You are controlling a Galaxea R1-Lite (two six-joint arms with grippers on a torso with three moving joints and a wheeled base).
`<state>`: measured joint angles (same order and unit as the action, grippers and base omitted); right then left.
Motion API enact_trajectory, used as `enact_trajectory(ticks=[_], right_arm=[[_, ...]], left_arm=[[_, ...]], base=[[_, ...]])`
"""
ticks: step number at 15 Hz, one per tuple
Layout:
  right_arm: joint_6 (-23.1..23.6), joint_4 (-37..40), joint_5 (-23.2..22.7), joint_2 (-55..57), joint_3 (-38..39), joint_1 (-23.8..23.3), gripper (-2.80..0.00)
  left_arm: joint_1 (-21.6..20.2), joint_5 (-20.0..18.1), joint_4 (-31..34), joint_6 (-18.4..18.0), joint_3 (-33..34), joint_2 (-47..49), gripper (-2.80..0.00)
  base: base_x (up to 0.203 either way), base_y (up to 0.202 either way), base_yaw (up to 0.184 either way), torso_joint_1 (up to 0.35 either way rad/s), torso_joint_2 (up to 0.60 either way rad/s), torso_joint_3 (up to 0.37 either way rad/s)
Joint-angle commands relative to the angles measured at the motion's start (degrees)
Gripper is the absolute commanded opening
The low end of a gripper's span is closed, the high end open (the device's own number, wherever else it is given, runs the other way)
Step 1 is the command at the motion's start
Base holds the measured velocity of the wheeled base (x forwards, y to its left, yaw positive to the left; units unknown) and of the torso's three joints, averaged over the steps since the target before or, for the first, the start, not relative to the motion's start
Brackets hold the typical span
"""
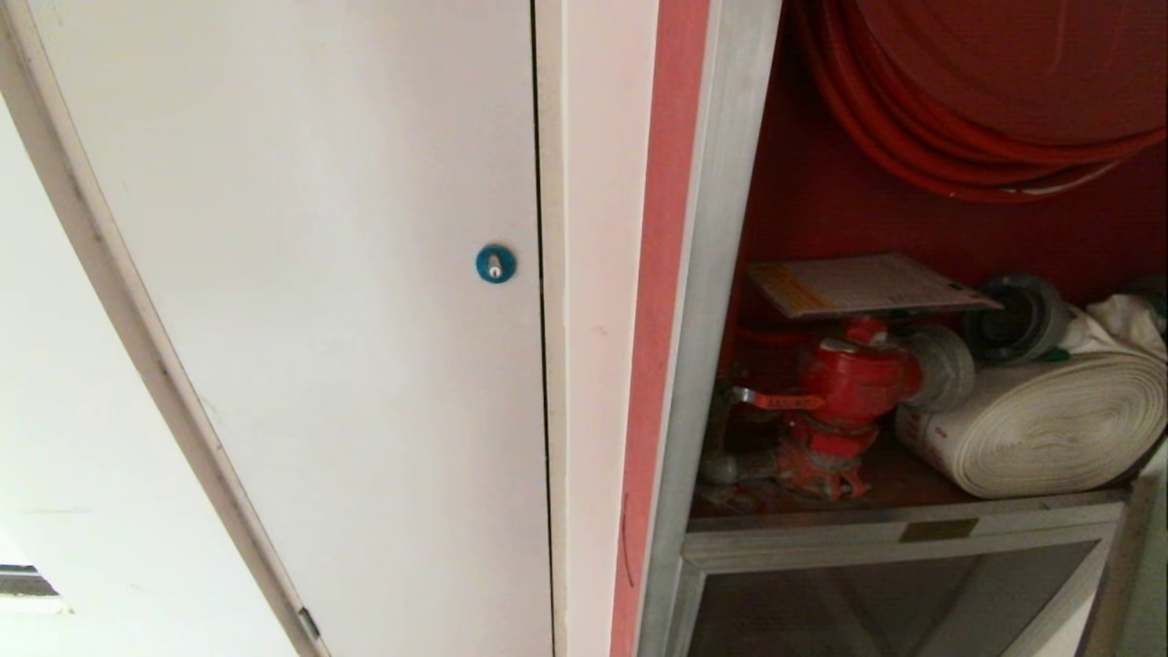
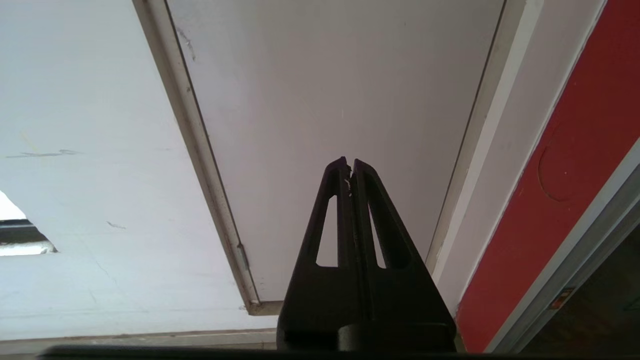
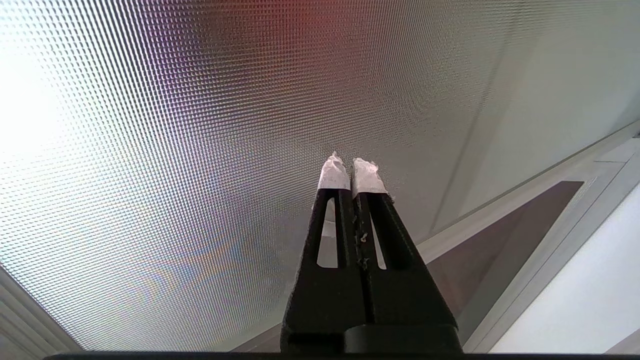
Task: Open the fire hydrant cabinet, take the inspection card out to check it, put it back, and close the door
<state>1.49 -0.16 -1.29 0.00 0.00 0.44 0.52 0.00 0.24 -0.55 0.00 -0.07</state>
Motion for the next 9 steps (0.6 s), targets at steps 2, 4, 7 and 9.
enact_trajectory(ticks=[2,4,7,9], right_arm=[[0.0,0.0,0.0,0.1,0.0,0.0,-2.80],[0.0,0.0,0.0,0.1,0.0,0.0,-2.80],[0.0,0.0,0.0,0.1,0.1,0.0,-2.80],[0.0,0.0,0.0,0.1,0.1,0.0,-2.80]], left_arm=[[0.0,-0.2,0.0,-0.5,0.0,0.1,-2.80],[0.0,0.0,0.0,0.0,0.0,0.1,-2.80],[0.0,0.0,0.0,0.2,0.0,0.1,-2.80],[0.0,0.0,0.0,0.2,0.0,0.1,-2.80]], base=[[0.000,0.000,0.000,0.000,0.00,0.000],[0.000,0.000,0.000,0.000,0.00,0.000],[0.000,0.000,0.000,0.000,0.00,0.000],[0.000,0.000,0.000,0.000,0.00,0.000]])
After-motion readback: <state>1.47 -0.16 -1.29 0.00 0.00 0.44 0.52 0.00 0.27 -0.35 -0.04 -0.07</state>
